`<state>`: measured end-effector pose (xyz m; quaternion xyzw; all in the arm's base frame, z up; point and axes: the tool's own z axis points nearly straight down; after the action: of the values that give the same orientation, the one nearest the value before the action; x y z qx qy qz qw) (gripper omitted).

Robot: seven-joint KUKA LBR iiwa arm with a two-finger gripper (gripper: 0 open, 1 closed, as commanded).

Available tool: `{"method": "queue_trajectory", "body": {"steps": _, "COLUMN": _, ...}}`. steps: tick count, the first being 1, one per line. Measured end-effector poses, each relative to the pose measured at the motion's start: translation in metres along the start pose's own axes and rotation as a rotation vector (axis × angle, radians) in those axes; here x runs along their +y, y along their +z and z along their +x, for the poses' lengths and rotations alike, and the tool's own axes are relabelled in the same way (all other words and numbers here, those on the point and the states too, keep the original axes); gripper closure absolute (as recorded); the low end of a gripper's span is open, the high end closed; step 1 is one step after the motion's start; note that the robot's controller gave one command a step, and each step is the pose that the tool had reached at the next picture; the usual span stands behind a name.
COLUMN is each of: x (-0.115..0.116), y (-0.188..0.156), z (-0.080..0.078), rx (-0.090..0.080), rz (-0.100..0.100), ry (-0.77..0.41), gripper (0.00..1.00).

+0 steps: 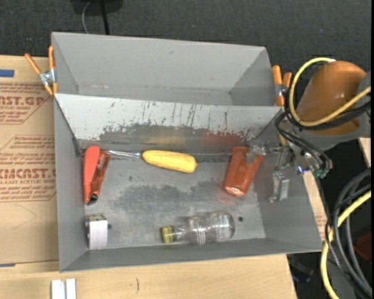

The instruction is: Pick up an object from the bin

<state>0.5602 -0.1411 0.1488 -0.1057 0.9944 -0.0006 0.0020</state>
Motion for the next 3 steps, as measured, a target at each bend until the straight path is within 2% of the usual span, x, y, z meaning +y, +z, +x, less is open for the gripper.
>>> {"method": "queue_trajectory", "body": {"steps": 1, "x": 0.000, "y": -0.001, "z": -0.010, "rx": 0.001, "rz": 0.000, "ry": -0.101, "gripper": 0.00}}
{"method": "queue_trajectory", "body": {"steps": 2, "x": 0.000, "y": 0.056, "z": -0.030, "rx": -0.014, "rz": 0.002, "ry": -0.543, "gripper": 0.00}}
{"method": "queue_trajectory", "body": {"steps": 3, "x": 0.005, "y": 0.079, "z": -0.033, "rx": -0.008, "rz": -0.006, "ry": -0.634, "gripper": 1.00}}
